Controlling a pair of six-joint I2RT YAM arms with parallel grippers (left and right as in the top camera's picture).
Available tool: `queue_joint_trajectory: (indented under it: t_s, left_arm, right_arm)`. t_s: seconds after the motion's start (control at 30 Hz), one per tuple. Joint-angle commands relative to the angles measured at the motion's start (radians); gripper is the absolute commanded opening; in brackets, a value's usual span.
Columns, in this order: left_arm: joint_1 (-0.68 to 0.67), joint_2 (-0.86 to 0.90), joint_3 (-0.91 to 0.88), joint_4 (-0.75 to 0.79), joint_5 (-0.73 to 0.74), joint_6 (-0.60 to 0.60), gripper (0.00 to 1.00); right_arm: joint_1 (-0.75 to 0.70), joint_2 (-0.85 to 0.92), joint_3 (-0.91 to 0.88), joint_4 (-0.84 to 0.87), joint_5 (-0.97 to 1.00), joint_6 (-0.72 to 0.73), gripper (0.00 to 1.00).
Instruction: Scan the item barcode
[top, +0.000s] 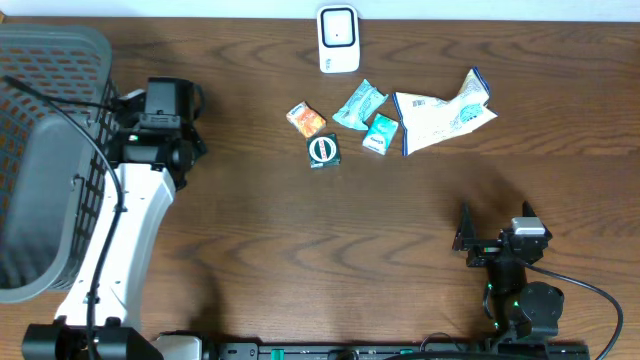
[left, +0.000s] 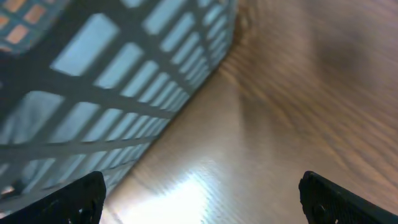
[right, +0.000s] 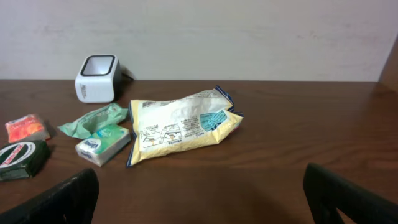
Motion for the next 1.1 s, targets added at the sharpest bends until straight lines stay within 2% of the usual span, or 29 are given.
queue_joint_trajectory:
  t_s: [0.0,0.97,1.03,1.07]
  left_arm:
    - [0.021,0.007,-0.004,-0.005,-0.034,0.013,0.98]
    - [0.021,0.007,-0.004,-0.005,-0.034,0.013,0.98]
    - [0.021,0.007,-0.004,-0.005,-0.034,0.013,0.98]
    - [0.021,0.007,-0.004,-0.005,-0.034,0.013,0.98]
  right_arm:
    - [-0.005,-0.003,-0.001,-0.004,-0.003,0.003,0.99]
    - [-0.005,-0.003,-0.001,0.013,0.03,-0.01,0.99]
    - [-0.002,-0.003,-0.001,0.055,-0.063,0.071,0.99]
    - [-0.002,-0.003,-0.001,0.07,-0.184,0.167,0.99]
